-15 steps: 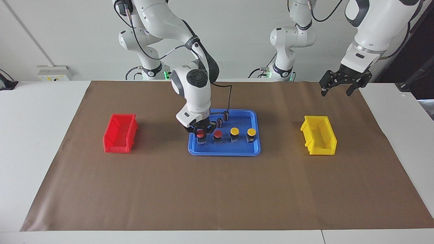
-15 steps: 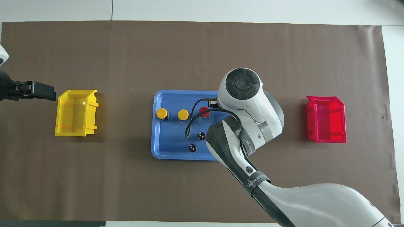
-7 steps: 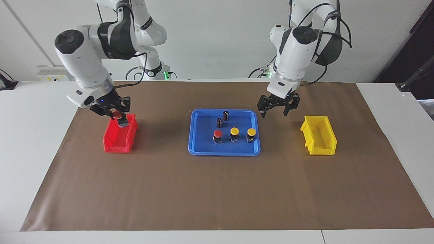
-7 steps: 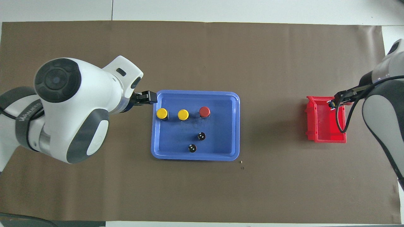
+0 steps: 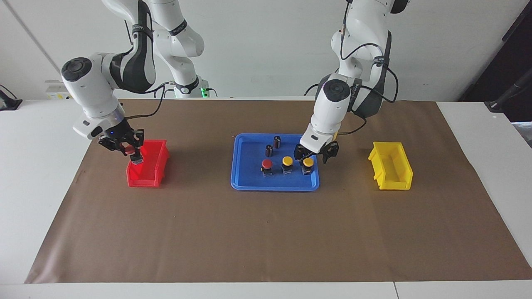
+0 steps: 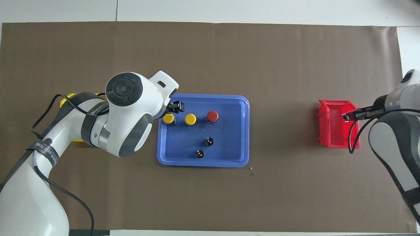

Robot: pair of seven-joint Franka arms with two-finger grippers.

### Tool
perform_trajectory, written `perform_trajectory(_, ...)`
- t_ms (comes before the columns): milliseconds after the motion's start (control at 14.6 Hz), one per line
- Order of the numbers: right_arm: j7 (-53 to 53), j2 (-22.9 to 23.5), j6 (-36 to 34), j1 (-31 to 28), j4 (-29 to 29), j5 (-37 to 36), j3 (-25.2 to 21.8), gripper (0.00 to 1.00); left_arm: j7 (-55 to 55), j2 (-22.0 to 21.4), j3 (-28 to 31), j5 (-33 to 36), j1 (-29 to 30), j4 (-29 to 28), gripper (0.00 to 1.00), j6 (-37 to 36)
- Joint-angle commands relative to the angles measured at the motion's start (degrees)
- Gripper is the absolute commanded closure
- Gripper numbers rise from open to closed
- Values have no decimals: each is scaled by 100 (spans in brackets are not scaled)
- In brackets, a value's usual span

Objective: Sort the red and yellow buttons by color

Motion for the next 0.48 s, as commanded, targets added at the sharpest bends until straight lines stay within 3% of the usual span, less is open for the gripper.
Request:
perform_trajectory(0, 118, -192, 675, 69, -722, 45, 9, 83, -93, -172, 101, -25, -221, -381, 6, 213)
perform_trajectory(411, 4, -289, 1230, -89, -1366, 45, 1, 83, -102, -163, 101, -25, -239, -469, 10, 460)
